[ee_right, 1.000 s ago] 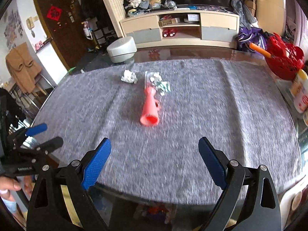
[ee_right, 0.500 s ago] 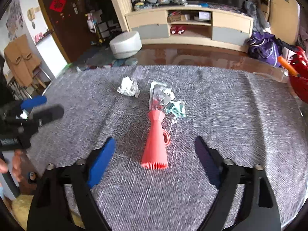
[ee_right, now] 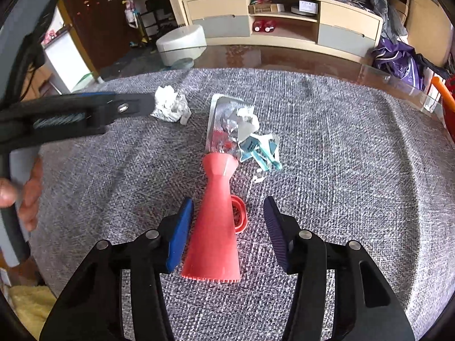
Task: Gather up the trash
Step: 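Grasp the pink cone cup with the right tool while the left tool grasps a white tissue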
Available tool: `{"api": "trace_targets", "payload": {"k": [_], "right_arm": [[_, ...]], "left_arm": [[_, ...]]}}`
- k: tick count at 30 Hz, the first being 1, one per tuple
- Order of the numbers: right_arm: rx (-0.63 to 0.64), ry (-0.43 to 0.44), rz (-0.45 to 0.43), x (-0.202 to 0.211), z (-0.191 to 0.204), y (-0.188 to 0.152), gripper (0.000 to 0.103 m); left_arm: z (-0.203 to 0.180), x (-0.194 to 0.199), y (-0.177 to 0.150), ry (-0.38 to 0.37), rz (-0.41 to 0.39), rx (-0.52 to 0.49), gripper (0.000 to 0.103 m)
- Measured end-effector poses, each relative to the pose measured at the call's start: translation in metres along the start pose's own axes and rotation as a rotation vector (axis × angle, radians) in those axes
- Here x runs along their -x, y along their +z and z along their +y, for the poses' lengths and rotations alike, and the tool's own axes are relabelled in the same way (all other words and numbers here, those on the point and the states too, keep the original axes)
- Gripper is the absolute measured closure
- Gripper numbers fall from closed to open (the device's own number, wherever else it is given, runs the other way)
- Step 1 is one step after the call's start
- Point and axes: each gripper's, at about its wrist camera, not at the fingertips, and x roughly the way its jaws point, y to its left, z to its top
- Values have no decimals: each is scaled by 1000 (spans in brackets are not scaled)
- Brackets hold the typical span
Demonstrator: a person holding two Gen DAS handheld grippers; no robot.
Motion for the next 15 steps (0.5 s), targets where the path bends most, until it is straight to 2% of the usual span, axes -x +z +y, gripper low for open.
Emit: {"api": "trace_targets", "payload": {"k": [1,3,8,15], "right_arm": [[4,-3,-8,0,0,0,57],[3,-8,-11,1,-2,1,62],[0,3,-18,-1,-5,4,64],[-4,13,-19,1,-5,3,65]], "left_arm": [[0,-4,1,-1,3,-5,36],[-2,-15,4,-7,15,-15,45],[-3,-35,5,-28,41,-29,62],[-5,-28,7,-10,21,-53,82]]}}
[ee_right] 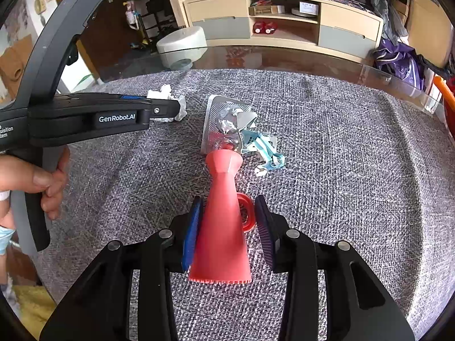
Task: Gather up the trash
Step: 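Grasp the pink cone cup with the right tool while the left tool grasps a white tissue, then lower both held items into the bin and open both tools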
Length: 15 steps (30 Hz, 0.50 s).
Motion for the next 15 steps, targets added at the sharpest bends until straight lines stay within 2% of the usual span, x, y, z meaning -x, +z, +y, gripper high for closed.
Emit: {"api": "trace_targets", "payload": {"k": [1,2,4,15], "right_arm": [[-2,3,-1,2,0,0,65],[-1,4,-4,3,0,0,65],[3,4,-17,12,2,1,65],[14,-6,-118,85,13,-2,66]], "left_arm": [[0,3,-1,7,-4,-3,84],[0,7,-2,9,-7,-3,92],[0,16,-3,18,-12,0,99],[-19,103,-24,47,-81,-26,100]]}}
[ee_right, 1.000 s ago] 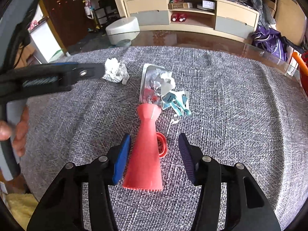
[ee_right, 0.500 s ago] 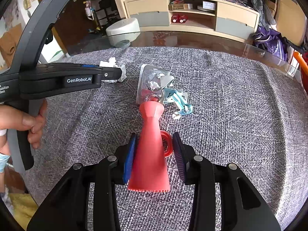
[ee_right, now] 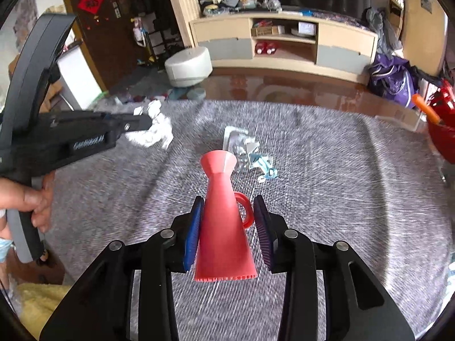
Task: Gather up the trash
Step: 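Lower both held items into the bin and open both tools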
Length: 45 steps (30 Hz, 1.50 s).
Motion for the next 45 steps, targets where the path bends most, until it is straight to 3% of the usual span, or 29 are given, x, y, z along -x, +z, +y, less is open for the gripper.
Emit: {"api": "trace_targets", "payload": {"k": [10,21,34,45], "right_arm": [[12,-25,-99,88,13,-21,66],[-8,-25,-36,122,15,-102,66],[-59,-5,91,105,17,-195,67],[-136,48,269,42,19,-255,67]], "left_arm": [[-36,93,-39,-19,-87,-9,100],[-75,145,-134,-73,-87,8,100],[-101,139,-236,-147,3,60,100],[-113,72,-318,-198,194,128,100]]}}
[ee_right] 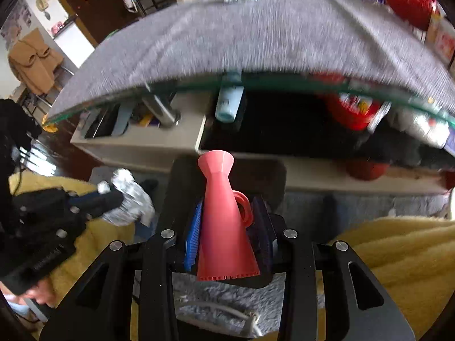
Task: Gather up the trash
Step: 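Lower both held items into the bin and open both tools, then raise both empty tools back over the table toward the foil wrapper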
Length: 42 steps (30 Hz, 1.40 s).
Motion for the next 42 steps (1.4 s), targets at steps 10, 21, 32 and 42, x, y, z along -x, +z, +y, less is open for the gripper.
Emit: {"api": "trace_targets", "payload": {"k": [10,21,32,42], "right_arm": [[-20,-19,40,-21,-6,-1,66],[-68,-25,15,-13,-18,10,55],[-72,-43,-105,38,-29,49,25],[-34,-81,-182,66,-36,108,24]], "left_arm": [[10,-39,-13,-23,80,14,95],[7,-32,-8,20,70,5,54],[11,13,29,84,-36,-16,15],[21,40,85,105,-89,-21,11]]}}
